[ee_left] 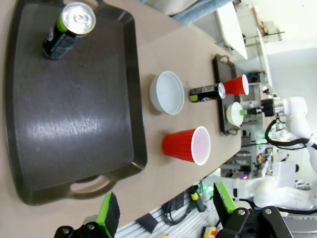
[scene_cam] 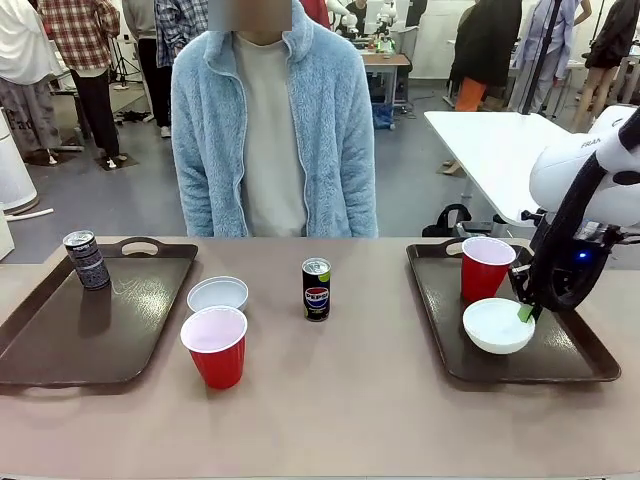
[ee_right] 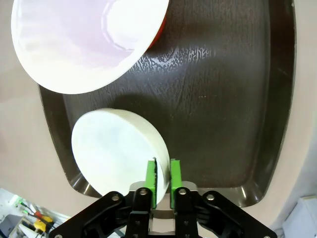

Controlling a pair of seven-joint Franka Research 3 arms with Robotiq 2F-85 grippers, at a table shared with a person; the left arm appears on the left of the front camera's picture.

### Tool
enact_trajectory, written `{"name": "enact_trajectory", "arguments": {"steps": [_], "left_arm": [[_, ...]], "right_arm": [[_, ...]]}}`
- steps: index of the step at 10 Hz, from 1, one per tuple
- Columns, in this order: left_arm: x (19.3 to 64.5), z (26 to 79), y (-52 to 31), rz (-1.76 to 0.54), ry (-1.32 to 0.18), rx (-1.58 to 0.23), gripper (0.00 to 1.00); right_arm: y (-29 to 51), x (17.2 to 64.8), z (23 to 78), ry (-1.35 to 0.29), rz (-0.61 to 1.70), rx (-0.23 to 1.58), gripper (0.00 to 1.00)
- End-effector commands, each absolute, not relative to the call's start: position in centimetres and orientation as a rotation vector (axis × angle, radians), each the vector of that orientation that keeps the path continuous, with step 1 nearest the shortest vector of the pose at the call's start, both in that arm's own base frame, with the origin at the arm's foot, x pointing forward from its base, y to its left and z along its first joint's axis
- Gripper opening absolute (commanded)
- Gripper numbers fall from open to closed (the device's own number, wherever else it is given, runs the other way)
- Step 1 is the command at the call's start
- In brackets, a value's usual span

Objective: Prepare tableware on both trays.
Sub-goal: Pick up a Picnic Bowl from the table and place it on a Handle tray.

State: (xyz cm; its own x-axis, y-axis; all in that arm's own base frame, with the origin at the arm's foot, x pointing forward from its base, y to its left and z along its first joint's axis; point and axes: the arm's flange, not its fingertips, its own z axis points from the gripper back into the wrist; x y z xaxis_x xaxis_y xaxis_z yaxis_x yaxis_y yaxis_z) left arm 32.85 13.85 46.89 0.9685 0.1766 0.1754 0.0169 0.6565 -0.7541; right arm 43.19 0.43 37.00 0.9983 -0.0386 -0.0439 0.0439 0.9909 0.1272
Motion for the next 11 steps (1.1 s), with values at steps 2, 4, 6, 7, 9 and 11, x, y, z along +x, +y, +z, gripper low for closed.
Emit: {"name": "enact_trajectory", "arguments": {"steps": [2, 4, 6, 7, 9, 11], "left_arm": [[32.9, 46.9, 13.9, 0.082, -0.255, -0.874, 1.00], [32.9, 46.9, 13.9, 0.082, -0.255, -0.874, 1.00], [32.9, 46.9, 13.9, 0.082, -0.255, -0.874, 1.00], [32.9, 46.9, 13.9, 0.082, -0.255, -0.874, 1.00], [32.9, 46.9, 13.9, 0.082, -0.255, -0.874, 1.00], [32.9, 46.9, 13.9, 0.082, -0.255, -0.874, 1.00]], "right_arm": [[0.8, 42.7, 39.1, 0.021, -0.002, 0.122, 1.00], [1.4, 41.0, 42.4, -0.020, 0.007, 0.101, 1.00], [2.1, 39.4, 46.3, -0.031, -0.012, 0.071, 0.69], [2.5, 38.7, 48.3, -0.018, -0.028, 0.038, 0.79], [3.4, 38.5, 50.4, 0.031, -0.053, -0.045, 0.99], [2.8, 37.8, 50.0, -0.018, -0.032, 0.015, 0.99]]}}
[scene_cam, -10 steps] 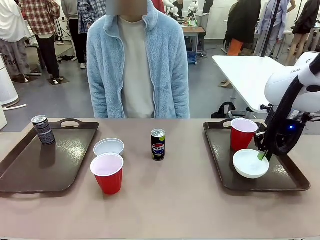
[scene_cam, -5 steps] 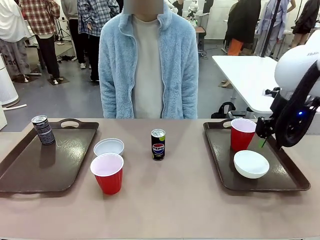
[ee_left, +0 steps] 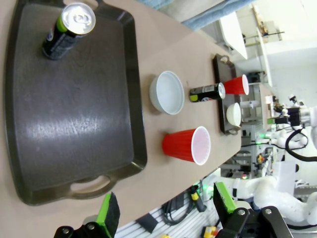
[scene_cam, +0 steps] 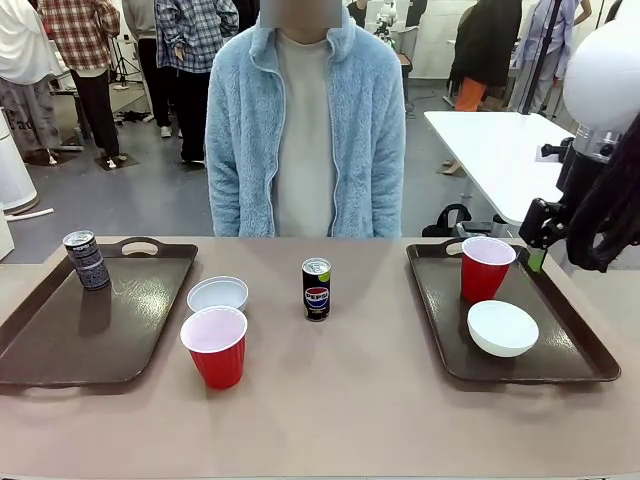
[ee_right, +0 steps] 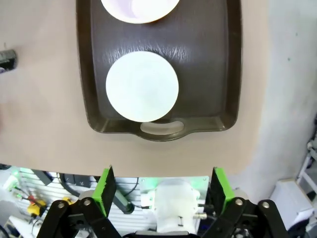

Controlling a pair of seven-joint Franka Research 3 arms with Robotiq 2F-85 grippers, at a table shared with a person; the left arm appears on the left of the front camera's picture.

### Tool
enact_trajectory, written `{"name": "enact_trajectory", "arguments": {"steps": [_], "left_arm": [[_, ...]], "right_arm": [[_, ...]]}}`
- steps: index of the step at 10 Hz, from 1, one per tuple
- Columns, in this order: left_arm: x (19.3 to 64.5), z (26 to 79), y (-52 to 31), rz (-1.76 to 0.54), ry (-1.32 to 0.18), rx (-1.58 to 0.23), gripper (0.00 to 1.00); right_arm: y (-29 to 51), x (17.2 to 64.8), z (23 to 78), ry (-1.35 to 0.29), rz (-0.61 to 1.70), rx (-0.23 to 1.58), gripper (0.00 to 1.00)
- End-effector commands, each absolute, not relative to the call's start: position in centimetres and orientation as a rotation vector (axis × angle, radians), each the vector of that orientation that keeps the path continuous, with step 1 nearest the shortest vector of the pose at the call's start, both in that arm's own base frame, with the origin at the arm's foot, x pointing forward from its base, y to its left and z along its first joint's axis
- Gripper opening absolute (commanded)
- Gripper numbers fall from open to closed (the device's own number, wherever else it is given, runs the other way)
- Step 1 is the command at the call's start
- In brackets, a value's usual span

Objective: Prepare tableware on both trays.
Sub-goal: Pick up a Picnic Bowl from the table and place it on a Handle tray.

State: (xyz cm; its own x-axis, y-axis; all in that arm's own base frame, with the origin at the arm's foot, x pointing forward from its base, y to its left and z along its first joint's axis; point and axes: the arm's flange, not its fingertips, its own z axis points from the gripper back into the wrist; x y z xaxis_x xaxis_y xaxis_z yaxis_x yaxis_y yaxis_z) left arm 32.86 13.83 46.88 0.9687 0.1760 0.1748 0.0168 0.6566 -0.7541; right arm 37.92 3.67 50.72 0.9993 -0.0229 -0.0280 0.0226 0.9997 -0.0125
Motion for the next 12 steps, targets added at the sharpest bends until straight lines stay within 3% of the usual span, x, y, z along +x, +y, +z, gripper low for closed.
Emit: {"name": "enact_trajectory", "arguments": {"steps": [1, 9, 11, 12], "left_arm": [[32.9, 46.9, 13.9, 0.082, -0.255, -0.874, 1.00], [32.9, 46.9, 13.9, 0.082, -0.255, -0.874, 1.00], [33.7, 48.5, 13.2, 0.097, -0.282, -0.757, 1.00], [34.6, 49.3, 11.5, 0.082, -0.279, -0.661, 1.00]], "right_arm": [[2.8, 37.8, 50.0, -0.018, -0.032, 0.015, 0.99], [2.8, 37.8, 50.0, -0.018, -0.032, 0.015, 0.99], [2.8, 38.0, 50.5, -0.001, -0.038, 0.001, 0.99], [0.3, 38.0, 52.1, 0.028, -0.052, 0.144, 0.99]]}}
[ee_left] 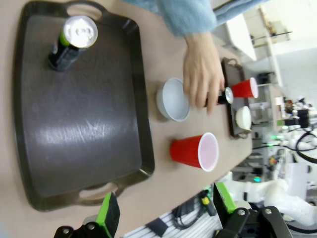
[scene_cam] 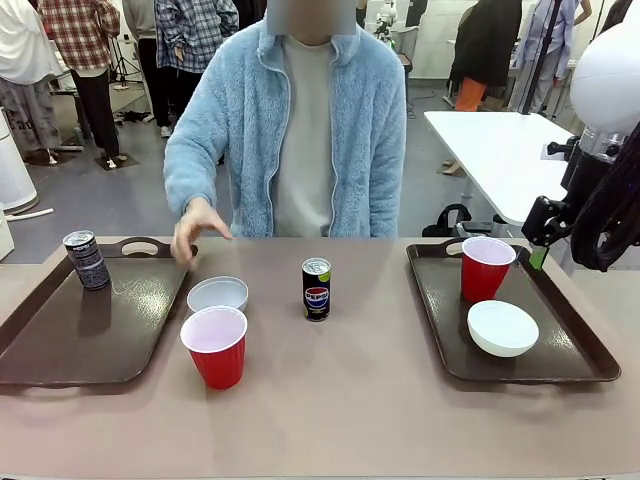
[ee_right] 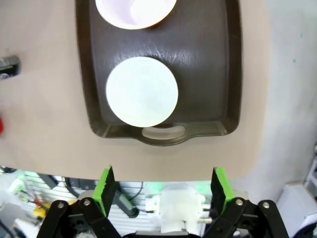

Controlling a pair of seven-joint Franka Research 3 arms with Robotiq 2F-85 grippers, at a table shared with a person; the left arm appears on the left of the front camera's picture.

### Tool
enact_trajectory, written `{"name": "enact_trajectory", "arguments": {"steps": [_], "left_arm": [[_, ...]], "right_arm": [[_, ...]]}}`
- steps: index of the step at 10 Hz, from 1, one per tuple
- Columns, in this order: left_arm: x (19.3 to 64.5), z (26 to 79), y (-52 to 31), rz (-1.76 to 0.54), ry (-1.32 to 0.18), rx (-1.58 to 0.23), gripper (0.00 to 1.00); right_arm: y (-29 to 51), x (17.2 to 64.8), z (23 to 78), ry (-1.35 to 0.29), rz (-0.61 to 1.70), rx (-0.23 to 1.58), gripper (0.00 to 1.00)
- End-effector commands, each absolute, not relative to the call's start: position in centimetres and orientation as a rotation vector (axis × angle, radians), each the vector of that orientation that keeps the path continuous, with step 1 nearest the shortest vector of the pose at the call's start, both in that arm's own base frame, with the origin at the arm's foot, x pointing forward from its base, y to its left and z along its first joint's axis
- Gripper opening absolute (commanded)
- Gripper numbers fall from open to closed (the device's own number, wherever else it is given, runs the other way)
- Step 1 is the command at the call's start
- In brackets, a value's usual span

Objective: Prepare tableware on both trays.
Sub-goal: Pick up a Picnic Bowl from the table and place it on a Handle tray.

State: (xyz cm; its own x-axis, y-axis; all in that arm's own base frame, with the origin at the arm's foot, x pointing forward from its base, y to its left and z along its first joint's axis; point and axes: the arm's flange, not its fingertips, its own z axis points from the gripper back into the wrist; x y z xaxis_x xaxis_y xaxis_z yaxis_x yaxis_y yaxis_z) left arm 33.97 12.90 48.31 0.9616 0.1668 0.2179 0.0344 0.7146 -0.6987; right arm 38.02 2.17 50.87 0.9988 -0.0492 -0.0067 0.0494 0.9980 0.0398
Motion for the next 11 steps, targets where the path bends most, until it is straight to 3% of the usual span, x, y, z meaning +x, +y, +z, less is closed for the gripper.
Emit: {"name": "enact_trajectory", "arguments": {"steps": [1, 5, 8, 11], "left_arm": [[35.4, 50.0, 9.6, 0.049, -0.285, -0.573, 1.00], [37.6, 51.2, 1.3, -0.120, -0.203, -0.238, 1.00], [38.5, 48.1, -2.9, -0.198, -0.190, -0.017, 1.00], [38.4, 45.8, -4.2, -0.256, -0.178, -0.026, 1.00]], "right_arm": [[-1.8, 38.4, 53.4, 0.020, -0.055, 0.246, 0.99], [-12.9, 37.9, 59.6, 0.070, -0.042, 0.613, 0.99], [-22.7, 34.1, 59.6, 0.119, -0.045, 0.841, 0.99], [-26.8, 32.1, 57.4, 0.144, -0.041, 0.950, 0.99]]}}
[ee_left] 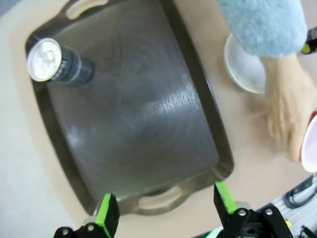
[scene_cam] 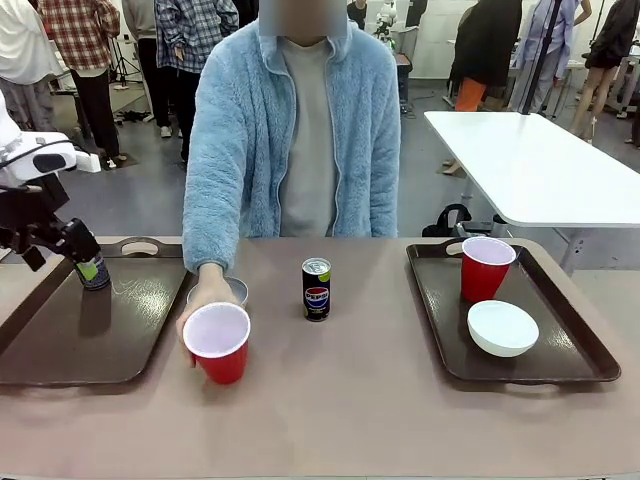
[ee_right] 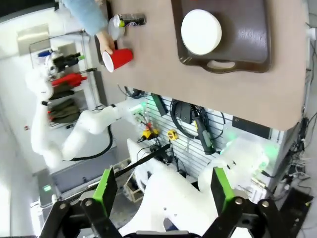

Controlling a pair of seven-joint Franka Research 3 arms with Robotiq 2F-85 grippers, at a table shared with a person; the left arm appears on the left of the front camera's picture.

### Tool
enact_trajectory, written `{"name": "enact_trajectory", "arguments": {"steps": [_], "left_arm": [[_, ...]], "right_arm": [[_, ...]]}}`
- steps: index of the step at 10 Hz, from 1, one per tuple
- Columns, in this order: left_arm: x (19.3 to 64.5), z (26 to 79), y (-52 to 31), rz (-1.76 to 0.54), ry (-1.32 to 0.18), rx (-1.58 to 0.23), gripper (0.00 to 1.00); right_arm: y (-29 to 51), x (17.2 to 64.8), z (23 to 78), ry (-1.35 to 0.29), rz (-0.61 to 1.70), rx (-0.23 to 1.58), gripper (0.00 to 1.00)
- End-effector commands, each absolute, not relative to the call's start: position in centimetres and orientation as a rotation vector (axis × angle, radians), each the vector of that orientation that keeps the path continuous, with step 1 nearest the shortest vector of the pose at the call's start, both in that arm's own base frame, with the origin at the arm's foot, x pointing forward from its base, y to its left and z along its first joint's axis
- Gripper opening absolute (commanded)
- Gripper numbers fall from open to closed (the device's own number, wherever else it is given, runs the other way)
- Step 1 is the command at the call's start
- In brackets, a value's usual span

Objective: Prepare tableware on both trays.
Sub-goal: Pick up a Picnic Bowl from the table and place it on a Handle tray.

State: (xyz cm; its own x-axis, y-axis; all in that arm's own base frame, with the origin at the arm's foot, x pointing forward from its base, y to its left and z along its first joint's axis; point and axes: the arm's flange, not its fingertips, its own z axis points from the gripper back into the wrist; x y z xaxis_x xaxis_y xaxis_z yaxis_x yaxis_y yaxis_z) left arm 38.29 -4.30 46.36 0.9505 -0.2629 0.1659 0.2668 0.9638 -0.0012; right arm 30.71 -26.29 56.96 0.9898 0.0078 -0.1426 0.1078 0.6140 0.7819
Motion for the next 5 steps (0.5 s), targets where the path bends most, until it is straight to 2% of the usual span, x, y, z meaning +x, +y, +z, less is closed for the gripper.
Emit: {"name": "enact_trajectory", "arguments": {"steps": [1, 2, 3, 5], "left_arm": [[38.1, 45.0, -4.2, -0.269, -0.194, -0.046, 1.00], [38.0, 44.9, -4.1, -0.278, -0.236, -0.072, 1.00], [37.0, 45.9, -3.6, -0.289, -0.217, -0.127, 1.00], [29.6, 51.1, -1.9, -0.417, -0.063, -0.269, 1.00]], "right_arm": [[-27.2, 32.2, 56.8, 0.152, -0.030, 0.967, 0.99], [-26.9, 32.6, 56.5, 0.141, -0.039, 0.967, 0.99], [-26.9, 30.9, 56.1, 0.150, -0.056, 0.932, 0.99], [-26.9, 30.9, 56.1, 0.150, -0.056, 0.932, 0.99]]}}
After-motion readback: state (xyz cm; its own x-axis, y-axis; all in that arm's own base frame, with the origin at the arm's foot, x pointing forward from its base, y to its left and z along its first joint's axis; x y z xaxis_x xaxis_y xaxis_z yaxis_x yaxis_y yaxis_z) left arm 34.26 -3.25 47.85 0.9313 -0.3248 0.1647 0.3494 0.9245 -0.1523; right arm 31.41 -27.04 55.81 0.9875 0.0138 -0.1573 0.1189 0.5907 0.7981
